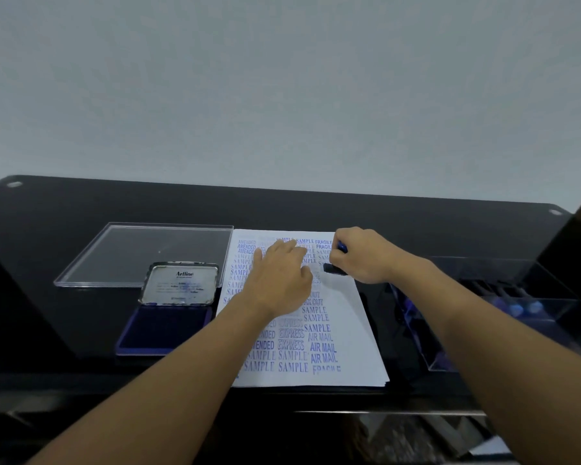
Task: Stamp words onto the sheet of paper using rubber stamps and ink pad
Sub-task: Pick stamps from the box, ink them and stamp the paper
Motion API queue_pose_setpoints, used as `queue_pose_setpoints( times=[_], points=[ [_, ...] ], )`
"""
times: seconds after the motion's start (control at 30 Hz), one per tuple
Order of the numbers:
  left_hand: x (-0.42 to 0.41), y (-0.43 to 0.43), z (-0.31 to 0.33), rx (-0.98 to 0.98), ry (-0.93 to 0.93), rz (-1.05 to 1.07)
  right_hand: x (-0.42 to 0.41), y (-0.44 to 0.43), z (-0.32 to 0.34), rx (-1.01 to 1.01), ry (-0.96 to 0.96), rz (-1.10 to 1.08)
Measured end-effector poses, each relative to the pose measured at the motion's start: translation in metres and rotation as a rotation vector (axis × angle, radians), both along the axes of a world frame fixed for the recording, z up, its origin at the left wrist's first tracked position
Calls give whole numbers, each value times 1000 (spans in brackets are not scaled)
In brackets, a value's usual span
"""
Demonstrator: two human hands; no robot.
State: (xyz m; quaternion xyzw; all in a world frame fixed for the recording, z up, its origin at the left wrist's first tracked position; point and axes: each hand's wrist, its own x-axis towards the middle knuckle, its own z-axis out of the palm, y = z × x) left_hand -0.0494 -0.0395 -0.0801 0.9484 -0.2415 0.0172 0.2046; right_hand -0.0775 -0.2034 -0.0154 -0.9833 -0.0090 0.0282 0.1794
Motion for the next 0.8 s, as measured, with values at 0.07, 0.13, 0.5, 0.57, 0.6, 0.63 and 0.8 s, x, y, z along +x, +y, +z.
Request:
queue_pose_setpoints(
  times=[0.07, 0.13, 0.5, 0.57, 0.6, 0.63, 0.8],
  points=[
    [1, -2, -4, -13, -3, 0, 3, 1, -3, -12, -2, 11],
    [0, -2, -8, -22, -5, 0, 5, 1, -6, -13, -5, 13],
    [-2, 0, -16, -14, -29, -15, 14, -1, -14, -22, -16, 30],
    [-2, 0, -16, -12, -35, -17, 15, 0, -15, -33, -17, 27],
    [-2, 0, -17, -10, -40, -19, 16, -1, -16, -41, -16, 24],
    [-2, 0, -17, -9, -45, -19, 17, -1, -17, -49, -16, 21],
    [-2, 0, -19, -20, -78, -14, 18, 1, -27, -87, -24, -9]
  ],
)
